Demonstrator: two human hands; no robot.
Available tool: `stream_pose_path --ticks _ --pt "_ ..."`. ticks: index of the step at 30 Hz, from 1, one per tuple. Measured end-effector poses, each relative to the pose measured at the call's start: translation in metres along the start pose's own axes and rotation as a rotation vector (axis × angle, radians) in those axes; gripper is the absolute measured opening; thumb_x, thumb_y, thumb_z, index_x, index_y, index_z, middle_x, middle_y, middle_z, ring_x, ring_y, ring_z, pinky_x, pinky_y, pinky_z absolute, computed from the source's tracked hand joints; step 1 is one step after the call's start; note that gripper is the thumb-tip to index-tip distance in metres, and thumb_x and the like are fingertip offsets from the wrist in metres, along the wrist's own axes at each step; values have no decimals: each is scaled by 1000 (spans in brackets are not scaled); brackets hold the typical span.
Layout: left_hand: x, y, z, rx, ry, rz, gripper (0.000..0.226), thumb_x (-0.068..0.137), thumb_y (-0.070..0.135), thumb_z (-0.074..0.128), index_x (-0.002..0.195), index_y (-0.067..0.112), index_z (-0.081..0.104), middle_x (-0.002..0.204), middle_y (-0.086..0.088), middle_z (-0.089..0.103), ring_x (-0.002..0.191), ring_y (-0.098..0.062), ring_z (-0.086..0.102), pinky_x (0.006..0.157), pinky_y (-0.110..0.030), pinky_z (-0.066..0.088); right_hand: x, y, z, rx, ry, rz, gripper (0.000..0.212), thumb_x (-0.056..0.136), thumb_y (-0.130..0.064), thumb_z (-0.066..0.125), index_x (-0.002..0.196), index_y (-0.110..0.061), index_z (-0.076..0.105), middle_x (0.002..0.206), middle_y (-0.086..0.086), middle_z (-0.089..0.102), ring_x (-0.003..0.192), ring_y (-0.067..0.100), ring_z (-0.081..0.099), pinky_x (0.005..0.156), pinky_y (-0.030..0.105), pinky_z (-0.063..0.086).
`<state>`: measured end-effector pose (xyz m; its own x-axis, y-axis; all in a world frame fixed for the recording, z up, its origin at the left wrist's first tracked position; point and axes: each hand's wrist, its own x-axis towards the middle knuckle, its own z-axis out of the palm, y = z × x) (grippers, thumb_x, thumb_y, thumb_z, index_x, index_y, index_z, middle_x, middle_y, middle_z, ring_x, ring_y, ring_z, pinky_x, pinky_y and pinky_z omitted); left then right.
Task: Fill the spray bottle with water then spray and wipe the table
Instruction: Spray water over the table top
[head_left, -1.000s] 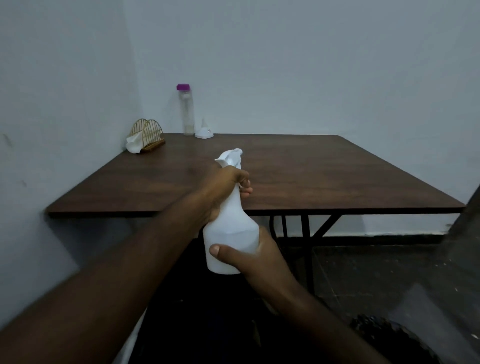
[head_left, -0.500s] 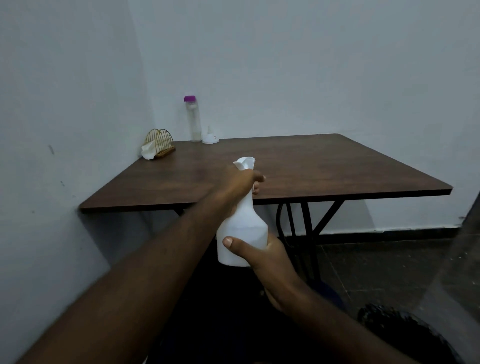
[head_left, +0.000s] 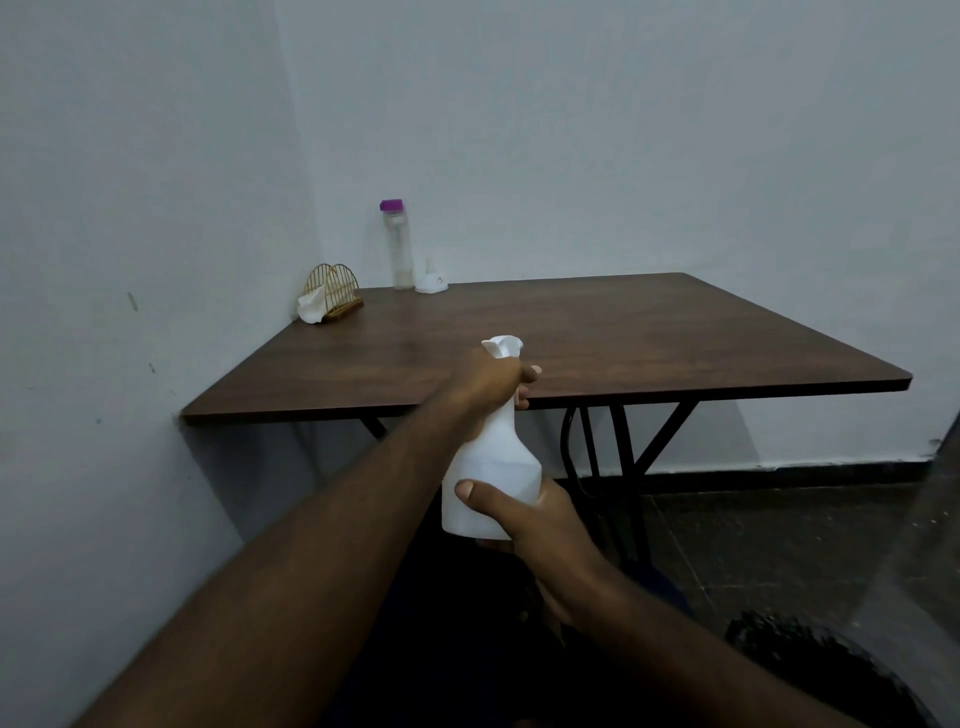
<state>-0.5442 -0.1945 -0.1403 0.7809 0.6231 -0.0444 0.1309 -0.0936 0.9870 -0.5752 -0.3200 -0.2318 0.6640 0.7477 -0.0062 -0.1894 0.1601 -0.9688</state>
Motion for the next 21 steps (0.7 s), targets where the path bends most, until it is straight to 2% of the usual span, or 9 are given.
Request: stream_pose_path --ticks 1,4,6,8,10,13,16,18,21 --pt "-1 0 -1 -7 -7 -6 39 88 9 64 127 10 55 82 -6 65 70 -17 60 45 -19 50 0 1 0 -5 -2 -4 48 71 -27 86 114 -17 70 105 6 76 97 26 73 90 52 57" --pt "-1 1 -5 -45 -10 -28 21 87 16 65 106 7 63 88 -12 61 70 -19 59 45 -20 49 -1 2 1 -24 1 -24 38 76 -21 84 112 -18 70 103 5 77 95 23 74 88 50 58" --pt "0 -1 -5 -33 10 -15 29 87 15 66 114 9 60 82 -11 59 68 -19 59 52 -25 54 -2 2 2 -42 -9 -36 37 77 -19 83 112 -19 70 103 4 77 95 21 74 88 47 59" --pt "5 -4 -6 39 57 21 47 85 16 68 129 13 55 77 -8 58 62 -17 58 68 -36 59 -3 3 3 -59 -13 -37 38 77 -19 83 112 -20 70 103 3 76 95 20 74 86 45 60" --pt "7 -6 -5 101 108 44 49 84 16 68 131 13 55 78 -8 58 56 -16 57 75 -37 57 -2 5 3 -71 -19 -34 40 76 -19 84 113 -20 69 103 4 76 95 21 74 86 46 60" --pt "6 -6 -7 69 131 22 48 84 12 67 130 6 53 76 -9 59 56 -16 58 73 -34 59 0 4 2 -77 -23 -36 41 75 -19 84 113 -19 69 104 4 76 95 21 74 86 47 59" --pt "0 -3 -9 14 62 21 45 86 8 64 129 7 51 78 -11 59 64 -18 58 57 -24 56 1 3 1 -71 -36 -43 39 77 -18 83 113 -19 70 105 4 76 96 22 73 89 48 58" --pt "-1 -3 -11 13 48 7 47 86 10 66 130 5 51 78 -11 59 68 -18 58 63 -27 55 1 3 1 -50 -53 -37 38 78 -18 82 113 -19 70 105 5 76 97 23 73 90 49 58" --pt "1 -5 -11 137 135 -8 47 85 16 66 128 5 50 80 -9 60 65 -17 61 66 -30 55 -1 4 3 -42 -80 -26 37 79 -18 81 114 -18 69 106 6 76 98 24 73 91 49 57"
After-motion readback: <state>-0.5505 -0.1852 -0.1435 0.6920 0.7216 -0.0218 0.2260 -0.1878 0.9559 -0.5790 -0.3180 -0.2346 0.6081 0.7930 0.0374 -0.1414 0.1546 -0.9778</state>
